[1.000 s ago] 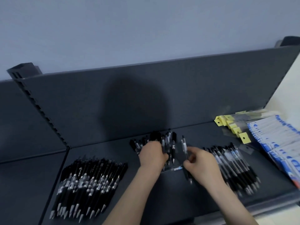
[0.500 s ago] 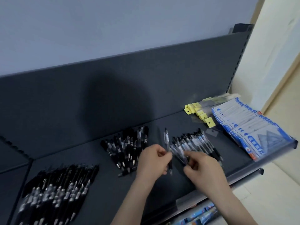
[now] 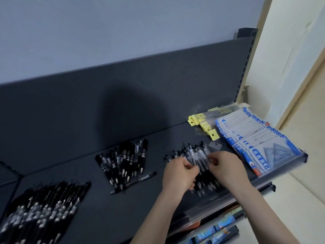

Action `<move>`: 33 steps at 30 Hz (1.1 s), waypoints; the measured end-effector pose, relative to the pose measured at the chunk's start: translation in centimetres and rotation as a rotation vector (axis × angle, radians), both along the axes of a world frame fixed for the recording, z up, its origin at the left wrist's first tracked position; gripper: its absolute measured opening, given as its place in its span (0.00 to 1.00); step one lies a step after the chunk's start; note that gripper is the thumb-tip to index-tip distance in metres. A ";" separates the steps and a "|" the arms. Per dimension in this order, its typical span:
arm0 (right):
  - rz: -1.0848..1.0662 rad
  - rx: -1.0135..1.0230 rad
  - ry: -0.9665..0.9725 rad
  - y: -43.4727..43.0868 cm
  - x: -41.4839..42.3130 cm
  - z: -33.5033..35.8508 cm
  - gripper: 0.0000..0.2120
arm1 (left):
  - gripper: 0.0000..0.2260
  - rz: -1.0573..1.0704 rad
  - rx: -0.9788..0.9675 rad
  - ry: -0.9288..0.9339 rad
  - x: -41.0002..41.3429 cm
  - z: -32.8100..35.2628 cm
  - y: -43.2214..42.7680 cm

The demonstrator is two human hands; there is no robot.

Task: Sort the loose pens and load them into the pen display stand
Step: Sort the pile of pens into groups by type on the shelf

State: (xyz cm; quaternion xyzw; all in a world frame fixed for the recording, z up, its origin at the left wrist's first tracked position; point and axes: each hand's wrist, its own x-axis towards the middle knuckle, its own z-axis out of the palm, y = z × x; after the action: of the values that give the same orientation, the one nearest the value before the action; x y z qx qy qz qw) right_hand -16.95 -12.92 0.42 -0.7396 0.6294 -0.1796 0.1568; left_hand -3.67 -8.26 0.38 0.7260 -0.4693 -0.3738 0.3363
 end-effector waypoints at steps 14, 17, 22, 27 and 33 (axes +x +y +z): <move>0.070 -0.003 -0.103 0.1 0.5 1.0 0.12 | 0.02 0.146 -0.143 -0.373 3.8 -0.7 2.2; 0.095 0.001 -0.144 0.5 1.7 1.3 0.12 | 0.04 0.236 -0.127 -0.607 7.2 -1.3 3.9; 0.222 0.019 -0.194 1.6 5.1 1.2 0.12 | 0.08 0.210 0.011 -0.817 9.4 -2.0 5.7; 0.338 0.049 -0.174 1.9 8.4 0.7 0.12 | 0.07 0.112 0.010 -0.816 10.0 -2.3 6.3; 0.319 0.081 -0.179 0.2 11.7 0.5 0.12 | 0.06 0.248 -0.250 -0.401 11.8 -1.1 7.9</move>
State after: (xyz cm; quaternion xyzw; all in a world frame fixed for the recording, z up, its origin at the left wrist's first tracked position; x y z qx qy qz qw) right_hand -5.22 -12.73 0.89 -0.8042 0.4943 -0.1922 0.2682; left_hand 8.17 -0.31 -0.71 0.7903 -0.4765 -0.1173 0.3668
